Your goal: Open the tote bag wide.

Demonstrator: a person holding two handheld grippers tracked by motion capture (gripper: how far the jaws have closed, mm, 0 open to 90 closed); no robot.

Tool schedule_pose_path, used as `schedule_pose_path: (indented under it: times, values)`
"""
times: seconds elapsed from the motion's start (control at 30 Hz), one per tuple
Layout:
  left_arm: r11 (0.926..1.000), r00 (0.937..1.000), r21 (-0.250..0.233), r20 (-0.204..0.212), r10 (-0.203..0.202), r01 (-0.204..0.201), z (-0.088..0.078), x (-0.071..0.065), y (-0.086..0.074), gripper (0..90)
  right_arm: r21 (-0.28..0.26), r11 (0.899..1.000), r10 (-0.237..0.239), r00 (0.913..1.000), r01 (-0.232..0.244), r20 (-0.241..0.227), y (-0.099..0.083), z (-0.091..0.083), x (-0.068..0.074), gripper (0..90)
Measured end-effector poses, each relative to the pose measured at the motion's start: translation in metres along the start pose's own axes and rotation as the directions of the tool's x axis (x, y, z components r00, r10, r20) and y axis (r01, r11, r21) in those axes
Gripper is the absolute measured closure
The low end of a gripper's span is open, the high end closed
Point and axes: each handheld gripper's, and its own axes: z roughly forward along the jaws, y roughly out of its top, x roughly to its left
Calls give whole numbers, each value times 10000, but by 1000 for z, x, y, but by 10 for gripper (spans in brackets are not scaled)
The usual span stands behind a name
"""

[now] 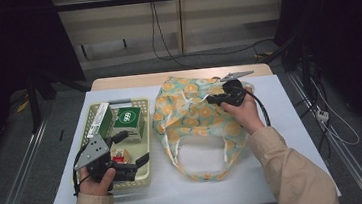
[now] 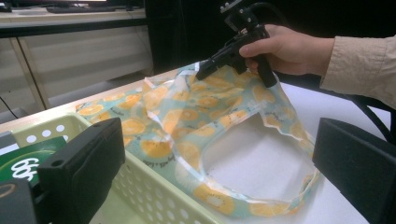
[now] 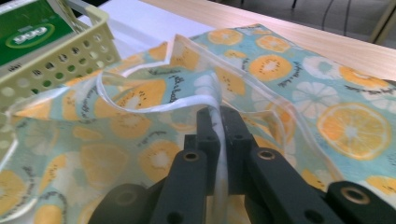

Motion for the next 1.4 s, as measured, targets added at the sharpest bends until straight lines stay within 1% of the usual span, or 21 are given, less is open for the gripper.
schedule_pose_path:
  times: [0.03, 0.1, 0.17, 0.2, 0.23, 0.27, 0.37, 0.4, 0.53, 0.57, 0.63, 0.7, 0.8, 0.87, 0.93, 1.03, 1.1, 1.23, 1.33, 1.4]
  values:
    - [10000, 10000, -23, -9, -23, 23, 0, 0, -1, 25, 34, 10000, 47, 10000, -47, -10, 0, 1, 1, 877]
    - [10000, 10000, 7, -3, -31, 31, 1, 0, -1, 25, 203, 9997, -113, 9999, 112, 6, 0, 4, 1, 878]
    - [10000, 10000, 6, 27, 2, -2, 1, 0, -1, 26, 330, 9993, -166, 9998, 163, 96, 0, 5, 0, 879]
    - [10000, 10000, 39, 42, -1, 1, 1, 0, -1, 25, 172, 9996, -240, 9995, 237, 195, 1, 5, -2, 881]
    - [10000, 10000, 46, 22, 2, -2, 1, 1, -1, 24, -25, 9998, -211, 9996, 211, 168, 2, 3, -4, 881]
    - [10000, 10000, 53, 17, -12, 12, 1, 1, -1, 26, -151, 9999, -82, 9998, 84, 155, 4, 2, -5, 881]
    - [10000, 10000, 82, -12, -19, 19, 1, 4, 0, 26, -249, 9996, -146, 9995, 153, 266, 14, -4, -6, 881]
    - [9999, 10000, 98, -8, -65, 65, 1, 5, 1, 26, -328, 9994, -130, 9995, 140, 282, 17, -7, -6, 882]
    - [9999, 10000, 113, -36, 1, -1, 1, 8, 3, 26, -718, 9972, -166, 9993, 190, 333, 28, -16, -5, 883]
    - [9999, 10000, 92, -28, -71, 71, 1, 9, 3, 25, -792, 9967, -145, 9994, 169, 315, 30, -18, -5, 883]
    - [9999, 10000, 120, -58, -79, 80, 2, 12, 3, 25, -704, 9972, -245, 9991, 268, 337, 31, -19, -4, 884]
    - [9997, 9999, 225, -90, -67, 69, 3, 16, 3, 26, -565, 9981, -222, 9991, 241, 353, 30, -18, -3, 884]
    - [9994, 9997, 275, -121, -191, 194, 4, 21, 4, 26, -501, 9981, -348, 9990, 362, 276, 27, -15, -1, 883]
    - [9992, 9996, 334, -193, -193, 199, 4, 25, 4, 26, -376, 9987, -332, 9992, 340, 224, 25, -12, 0, 880]
    - [9992, 9996, 356, -230, -172, 180, 3, 27, 5, 27, -208, 9989, -406, 9989, 411, 227, 21, -8, 1, 878]
    - [9994, 9996, 293, -238, -182, 189, 2, 27, 5, 26, 130, 9994, -322, 9993, 319, 209, 11, 0, -2, 878]
    - [9992, 9996, 345, -219, -178, 185, 3, 28, 4, 26, 194, 9996, -193, 9997, 190, 167, 4, 4, -5, 877]
    - [9991, 9996, 378, -207, -177, 185, 4, 29, 4, 26, 428, 9990, -148, 9998, 141, 154, -6, 10, -6, 873]
    - [9991, 9995, 376, -226, -198, 207, 5, 30, 4, 26, 554, 9984, -138, 9998, 130, 137, -11, 13, -6, 844]
    - [9989, 9996, 431, -228, -154, 164, 6, 30, 3, 26, 592, 9982, -49, 10000, 48, 15, -13, 14, -7, 790]
